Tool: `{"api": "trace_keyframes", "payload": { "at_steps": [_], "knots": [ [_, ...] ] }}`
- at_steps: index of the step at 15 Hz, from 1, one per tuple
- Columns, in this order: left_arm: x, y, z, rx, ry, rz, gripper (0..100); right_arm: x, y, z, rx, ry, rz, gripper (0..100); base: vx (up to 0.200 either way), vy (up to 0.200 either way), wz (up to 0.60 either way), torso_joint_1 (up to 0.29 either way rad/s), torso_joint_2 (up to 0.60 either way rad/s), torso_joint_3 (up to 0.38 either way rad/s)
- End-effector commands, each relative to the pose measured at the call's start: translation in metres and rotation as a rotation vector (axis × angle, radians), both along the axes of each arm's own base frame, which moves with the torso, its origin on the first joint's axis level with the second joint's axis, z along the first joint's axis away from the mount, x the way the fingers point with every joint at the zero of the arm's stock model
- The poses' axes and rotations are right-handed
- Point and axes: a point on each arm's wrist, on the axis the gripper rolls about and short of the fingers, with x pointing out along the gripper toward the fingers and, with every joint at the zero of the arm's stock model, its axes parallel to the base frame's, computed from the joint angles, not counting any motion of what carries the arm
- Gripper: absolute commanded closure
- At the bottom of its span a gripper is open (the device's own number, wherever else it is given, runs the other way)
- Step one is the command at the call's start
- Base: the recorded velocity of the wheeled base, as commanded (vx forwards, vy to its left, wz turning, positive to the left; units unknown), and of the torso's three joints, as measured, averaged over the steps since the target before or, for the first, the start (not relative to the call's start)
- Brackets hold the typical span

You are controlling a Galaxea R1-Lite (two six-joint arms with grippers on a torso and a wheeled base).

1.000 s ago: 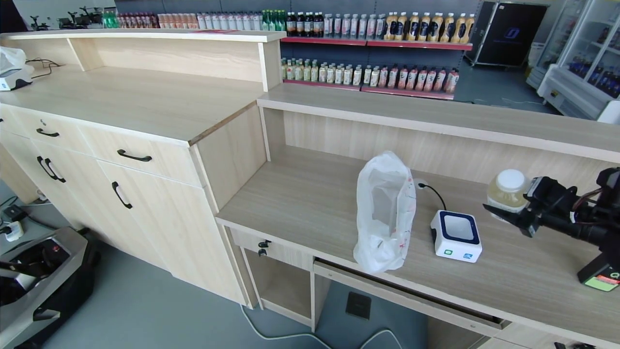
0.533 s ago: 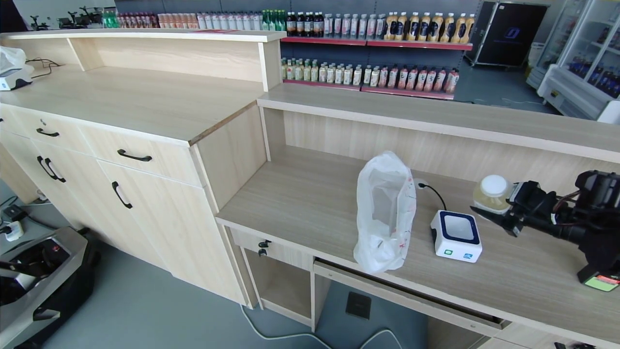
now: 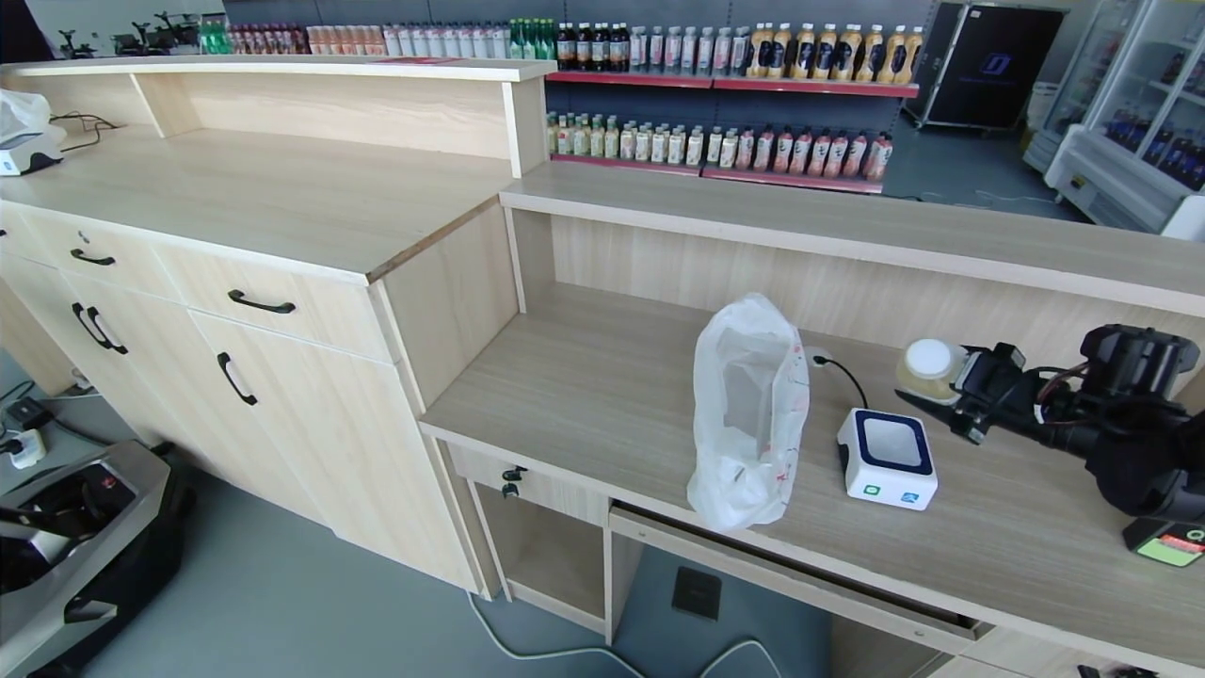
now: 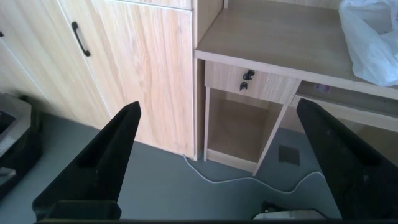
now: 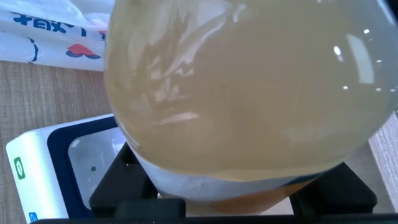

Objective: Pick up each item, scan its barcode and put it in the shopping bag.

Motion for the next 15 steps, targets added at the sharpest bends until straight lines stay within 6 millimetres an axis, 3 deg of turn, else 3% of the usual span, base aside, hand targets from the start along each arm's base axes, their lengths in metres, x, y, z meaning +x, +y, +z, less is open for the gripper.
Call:
{"api": "trace_keyframes", "payload": {
  "at_steps": [1,15],
  "knots": [
    [0.0,0.0,0.0,0.001,0.0,0.0,0,0.002,0.003,-0.007,-0.001,0.014,0.009,100,0.0,0.0,0.0,0.0,0.0,0.0],
    [0.0,0.0,0.0,0.0,0.0,0.0,0,0.01,0.01,-0.02,-0.019,-0.021,0.032,100,0.0,0.0,0.0,0.0,0.0,0.0]
  ]
}}
